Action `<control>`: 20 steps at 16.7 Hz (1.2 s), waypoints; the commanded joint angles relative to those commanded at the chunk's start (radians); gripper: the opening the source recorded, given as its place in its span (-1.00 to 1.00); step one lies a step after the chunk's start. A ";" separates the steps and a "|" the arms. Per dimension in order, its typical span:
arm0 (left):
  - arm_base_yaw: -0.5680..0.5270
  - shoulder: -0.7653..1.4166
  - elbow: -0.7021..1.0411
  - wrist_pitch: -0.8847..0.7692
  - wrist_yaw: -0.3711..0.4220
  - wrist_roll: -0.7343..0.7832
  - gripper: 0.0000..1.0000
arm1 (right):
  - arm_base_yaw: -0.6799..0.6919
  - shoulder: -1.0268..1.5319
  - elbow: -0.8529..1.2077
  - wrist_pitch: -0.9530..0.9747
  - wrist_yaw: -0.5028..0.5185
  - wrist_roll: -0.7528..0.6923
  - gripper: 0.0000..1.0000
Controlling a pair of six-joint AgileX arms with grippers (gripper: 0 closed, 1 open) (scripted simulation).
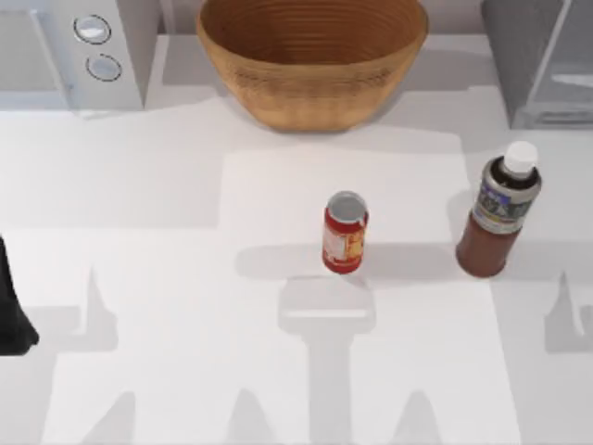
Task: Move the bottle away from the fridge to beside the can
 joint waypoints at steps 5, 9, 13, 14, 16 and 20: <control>0.000 0.000 0.000 0.000 0.000 0.000 1.00 | 0.003 -0.007 0.011 -0.010 0.002 0.000 1.00; 0.000 0.000 0.000 0.000 0.000 0.000 1.00 | 0.001 -0.112 0.098 -0.160 0.003 -0.001 1.00; 0.000 0.000 0.000 0.000 0.000 0.000 1.00 | 0.001 -0.280 0.235 -0.464 0.001 -0.001 1.00; 0.000 0.000 0.000 0.000 0.000 0.000 1.00 | 0.001 -0.327 0.273 -0.554 0.000 -0.002 1.00; 0.000 0.000 0.000 0.000 0.000 0.000 1.00 | 0.001 -0.422 0.351 -0.741 0.000 -0.002 1.00; 0.000 0.000 0.000 0.000 0.000 0.000 1.00 | -0.001 -0.604 0.500 -1.101 -0.001 -0.004 1.00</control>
